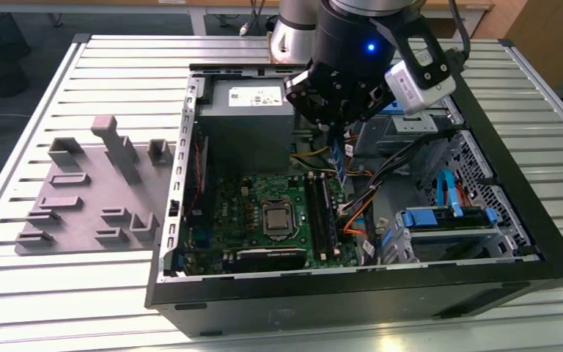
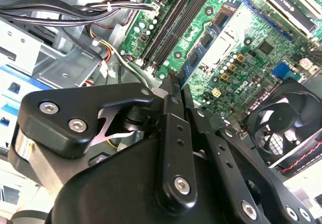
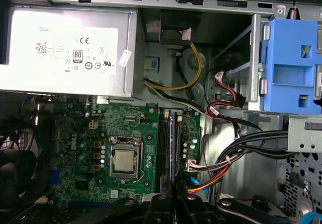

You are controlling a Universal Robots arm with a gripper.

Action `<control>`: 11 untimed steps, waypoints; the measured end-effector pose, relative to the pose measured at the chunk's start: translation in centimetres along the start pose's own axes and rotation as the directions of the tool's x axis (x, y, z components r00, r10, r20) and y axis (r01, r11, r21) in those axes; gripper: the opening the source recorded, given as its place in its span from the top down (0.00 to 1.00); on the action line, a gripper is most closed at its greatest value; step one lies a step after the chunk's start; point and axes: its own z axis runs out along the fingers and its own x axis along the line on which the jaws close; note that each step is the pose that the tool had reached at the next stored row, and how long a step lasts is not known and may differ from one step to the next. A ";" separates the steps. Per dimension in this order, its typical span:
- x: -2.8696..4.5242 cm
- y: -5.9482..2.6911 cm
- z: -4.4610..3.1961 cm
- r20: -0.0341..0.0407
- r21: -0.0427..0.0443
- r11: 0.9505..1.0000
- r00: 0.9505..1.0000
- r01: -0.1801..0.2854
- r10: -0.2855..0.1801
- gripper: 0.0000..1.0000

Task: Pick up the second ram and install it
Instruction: 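Insert the second ram into the second slot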

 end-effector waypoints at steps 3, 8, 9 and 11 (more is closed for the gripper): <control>0.01 -0.18 0.15 0.000 0.000 1.000 1.000 -0.001 0.001 0.86; 0.02 -0.37 0.89 -0.001 0.000 1.000 1.000 -0.003 0.003 0.86; 0.02 -0.37 1.07 -0.001 0.000 1.000 1.000 -0.004 0.004 0.86; 0.03 -0.38 1.43 -0.001 0.000 1.000 1.000 -0.006 0.006 0.86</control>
